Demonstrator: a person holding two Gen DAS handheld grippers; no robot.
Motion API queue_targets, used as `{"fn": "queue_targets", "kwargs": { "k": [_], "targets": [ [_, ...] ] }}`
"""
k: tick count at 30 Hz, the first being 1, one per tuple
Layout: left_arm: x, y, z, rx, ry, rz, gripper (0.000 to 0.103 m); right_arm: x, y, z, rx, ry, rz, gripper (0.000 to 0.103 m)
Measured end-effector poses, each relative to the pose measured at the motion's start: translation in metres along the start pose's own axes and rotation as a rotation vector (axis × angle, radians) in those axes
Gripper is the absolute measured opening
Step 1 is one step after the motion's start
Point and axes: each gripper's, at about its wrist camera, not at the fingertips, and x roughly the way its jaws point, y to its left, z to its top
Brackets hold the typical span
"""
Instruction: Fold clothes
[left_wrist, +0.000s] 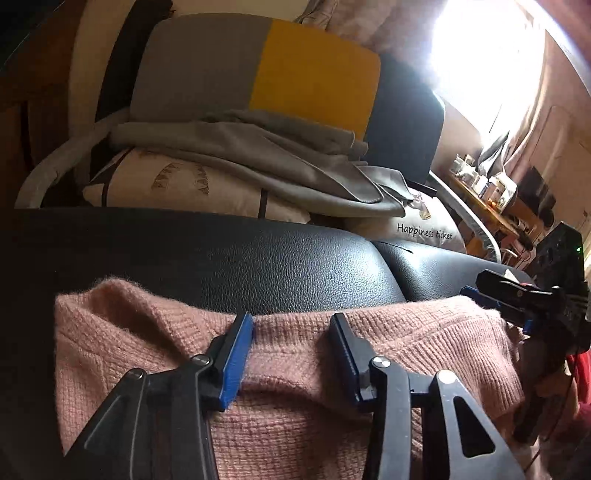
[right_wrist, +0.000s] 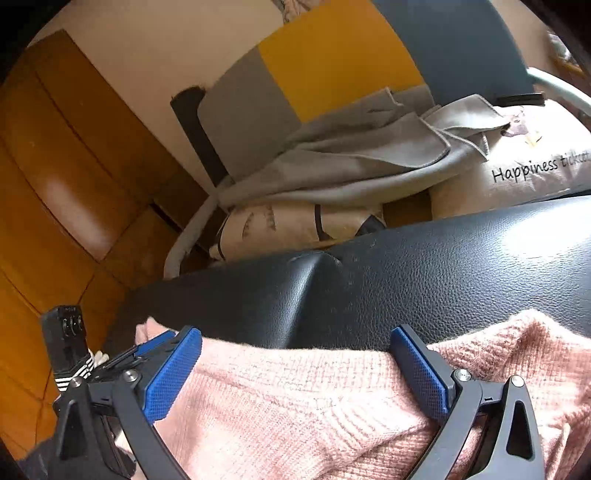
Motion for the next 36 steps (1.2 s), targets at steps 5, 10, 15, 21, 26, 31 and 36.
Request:
{"fn": "queue_targets", "kwargs": {
  "k": [5,10,15,21,26,31,36],
  "targets": [
    [0.002,0.003,0.001,-0.01,0.001,-0.009,0.044,0.003,0.009,-0.003,-0.056,0.021,-0.082,0.103],
    [-0.008,0.017,0.006,-0.111,0.024,-0.06,0.043,0.015,0.014,0.003,-0.1,0.052,-0.146,0.103],
    [-0.065,0.012,-0.012,-0.148,-0.022,-0.029,0.045,0.013,0.037,0.004,-0.174,0.122,-0.273,0.103],
    [-0.139,-0.016,-0.079,-0.064,0.007,0.008,0.046,-0.053,0.087,-0.044,-0.253,0.055,-0.263,0.103],
    [-0.185,-0.03,-0.154,-0.078,0.027,0.05,0.051,-0.096,0.092,-0.128,-0.226,0.138,-0.353,0.103],
    [-0.19,-0.032,-0.202,-0.084,0.018,0.112,0.056,-0.116,0.092,-0.184,-0.263,0.149,-0.456,0.103],
    [-0.193,-0.039,-0.213,-0.041,-0.045,0.126,0.06,-0.114,0.091,-0.192,-0.291,0.165,-0.491,0.103]
  ]
}}
